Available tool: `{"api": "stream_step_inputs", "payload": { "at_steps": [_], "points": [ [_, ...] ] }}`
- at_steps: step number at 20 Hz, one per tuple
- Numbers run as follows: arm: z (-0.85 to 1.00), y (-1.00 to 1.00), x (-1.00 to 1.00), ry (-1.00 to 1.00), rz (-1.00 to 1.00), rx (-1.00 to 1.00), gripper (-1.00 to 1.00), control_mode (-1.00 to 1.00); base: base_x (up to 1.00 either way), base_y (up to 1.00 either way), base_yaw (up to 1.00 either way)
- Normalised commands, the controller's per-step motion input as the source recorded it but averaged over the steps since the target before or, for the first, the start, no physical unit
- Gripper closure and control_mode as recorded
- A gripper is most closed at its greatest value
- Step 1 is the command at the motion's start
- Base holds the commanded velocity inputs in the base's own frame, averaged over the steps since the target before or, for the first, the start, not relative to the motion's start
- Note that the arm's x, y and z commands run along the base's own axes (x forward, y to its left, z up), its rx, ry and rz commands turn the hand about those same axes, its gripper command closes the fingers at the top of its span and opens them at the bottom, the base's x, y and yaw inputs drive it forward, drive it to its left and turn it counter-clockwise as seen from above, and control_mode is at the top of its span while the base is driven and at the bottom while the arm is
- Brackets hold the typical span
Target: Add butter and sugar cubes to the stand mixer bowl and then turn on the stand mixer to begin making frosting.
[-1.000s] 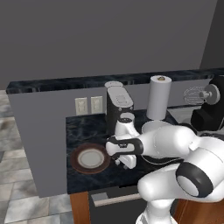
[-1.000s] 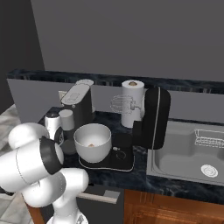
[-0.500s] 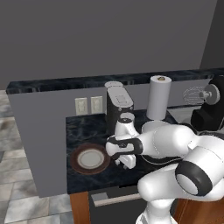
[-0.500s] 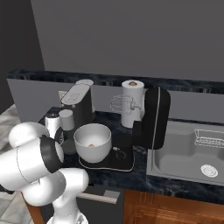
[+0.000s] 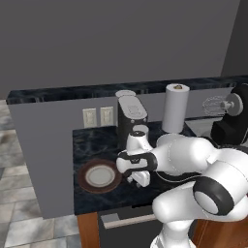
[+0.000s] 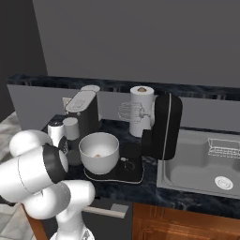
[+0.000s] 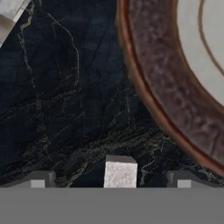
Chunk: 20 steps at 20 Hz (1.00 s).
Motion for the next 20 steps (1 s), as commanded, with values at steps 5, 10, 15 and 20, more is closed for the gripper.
{"api": "stream_step_inputs", "payload": {
  "at_steps": [5, 10, 15, 20],
  "points": [
    [-0.21, 0.05, 0.01, 0.0, 0.0, 0.0, 1.0, -1.0, 0.0, 0.0, 0.0],
    [-0.17, 0.02, 0.04, 0.0, 0.0, 0.0, 1.0, -1.0, 0.0, 0.0, 0.0],
    [-0.09, 0.0, 0.0, 0.0, 0.0, 0.0, 1.0, -1.0, 0.0, 0.0, 0.0],
    [0.0, 0.0, 0.0, 0.0, 0.0, 0.0, 1.0, -1.0, 0.0, 0.0, 0.0]
  ]
}}
